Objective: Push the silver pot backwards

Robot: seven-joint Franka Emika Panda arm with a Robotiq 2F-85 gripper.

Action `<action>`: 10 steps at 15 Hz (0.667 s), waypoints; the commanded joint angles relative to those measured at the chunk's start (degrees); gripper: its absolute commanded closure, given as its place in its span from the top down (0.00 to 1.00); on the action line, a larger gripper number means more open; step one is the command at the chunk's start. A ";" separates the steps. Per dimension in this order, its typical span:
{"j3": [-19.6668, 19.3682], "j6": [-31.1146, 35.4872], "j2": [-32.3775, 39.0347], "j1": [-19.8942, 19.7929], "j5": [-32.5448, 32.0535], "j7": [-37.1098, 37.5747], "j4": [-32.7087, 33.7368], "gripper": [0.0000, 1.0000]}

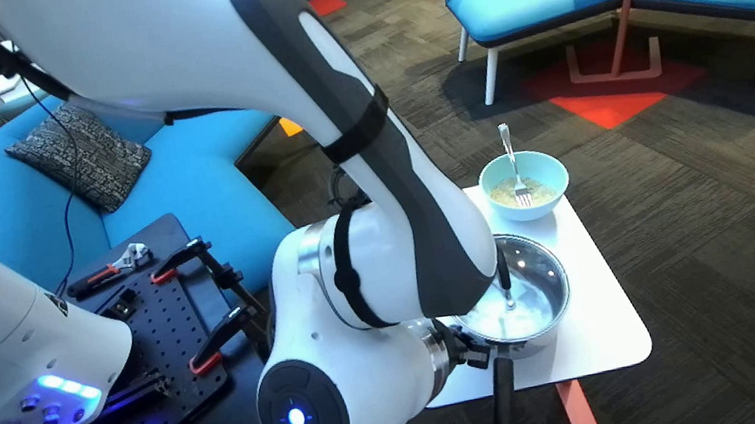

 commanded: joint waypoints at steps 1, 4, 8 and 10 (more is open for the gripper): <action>-0.28 -1.65 0.07 1.25 1.67 -1.06 1.52 0.00; -0.13 -1.61 0.06 1.80 1.60 -0.99 2.26 0.00; 0.01 -1.39 0.30 2.41 1.56 -0.94 3.49 0.00; 0.11 -1.23 0.43 2.61 1.52 -0.89 4.14 0.00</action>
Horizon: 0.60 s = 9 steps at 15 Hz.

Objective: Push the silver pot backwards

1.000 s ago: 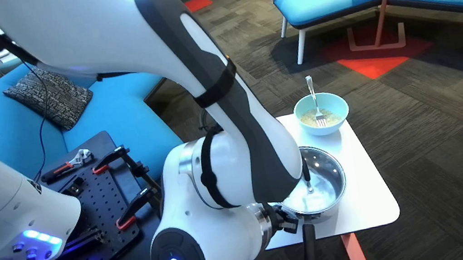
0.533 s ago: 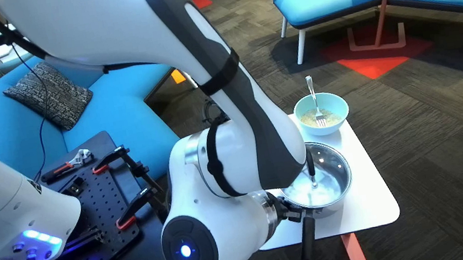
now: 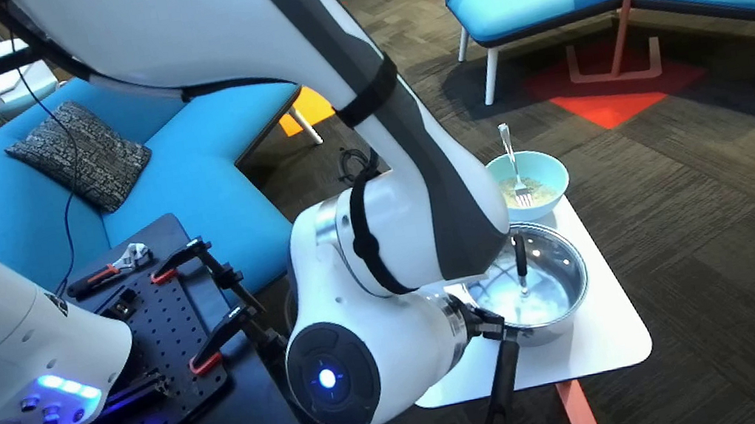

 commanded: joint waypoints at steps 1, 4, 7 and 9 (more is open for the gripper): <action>-0.15 -1.06 0.44 0.61 1.52 -0.93 2.02 0.00; -0.10 -0.81 0.87 0.89 1.48 -0.96 3.09 0.00; -0.05 -0.57 1.31 1.17 1.45 -1.04 4.17 0.00; -0.01 -0.35 1.66 1.38 1.34 -0.98 4.94 0.00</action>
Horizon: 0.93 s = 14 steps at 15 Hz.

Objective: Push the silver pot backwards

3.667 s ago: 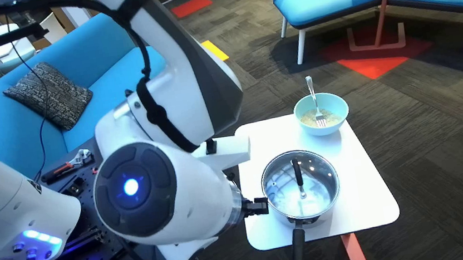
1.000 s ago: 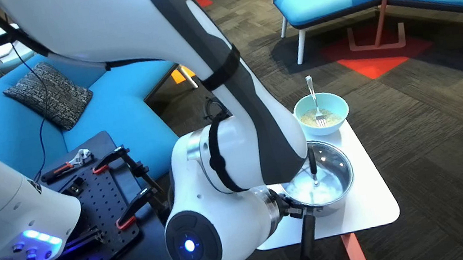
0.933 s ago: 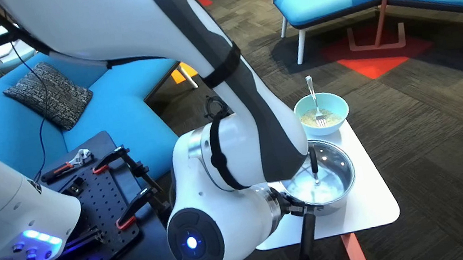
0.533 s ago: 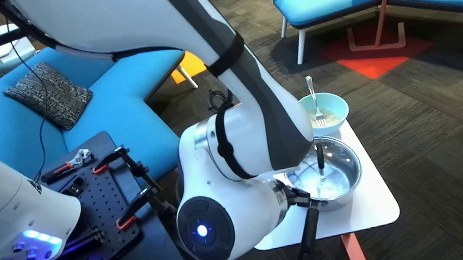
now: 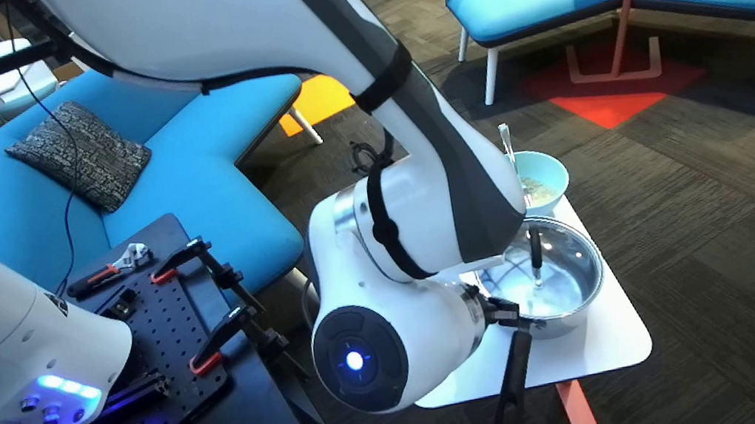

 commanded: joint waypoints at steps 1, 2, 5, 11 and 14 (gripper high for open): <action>-0.05 -0.23 0.51 0.63 1.34 -1.00 2.24 0.00; -0.02 -0.14 0.75 0.74 1.27 -0.92 2.71 0.00; 0.04 0.10 1.36 1.03 1.20 -0.96 4.02 0.00; -0.02 0.51 2.23 1.36 0.81 -0.85 6.36 0.00; -0.01 0.70 2.26 1.55 0.52 -1.21 6.96 0.00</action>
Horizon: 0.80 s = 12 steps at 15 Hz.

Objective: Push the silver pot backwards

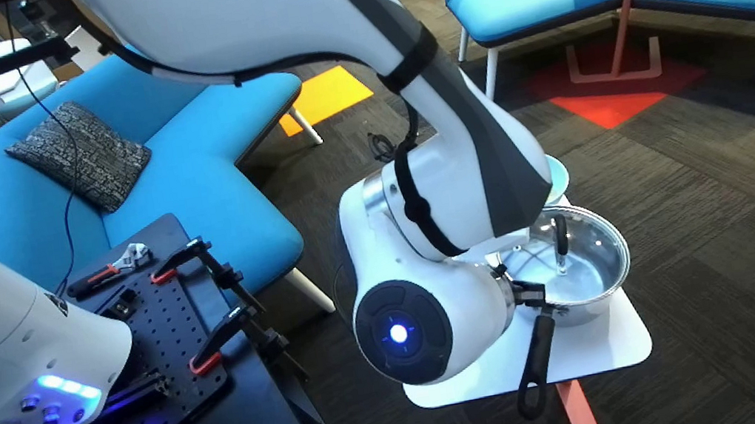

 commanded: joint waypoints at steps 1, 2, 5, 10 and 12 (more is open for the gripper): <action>-0.05 0.53 -0.43 0.47 0.19 -1.26 1.27 0.00; -0.15 0.45 -0.59 0.68 -0.67 -1.17 0.78 0.00; -0.41 1.25 -0.99 0.99 -0.90 -2.96 -0.36 0.00; -2.49 2.94 -3.57 2.62 -7.65 -4.06 -4.73 0.00; -3.98 3.04 -6.54 3.62 -13.50 -5.37 -8.56 0.00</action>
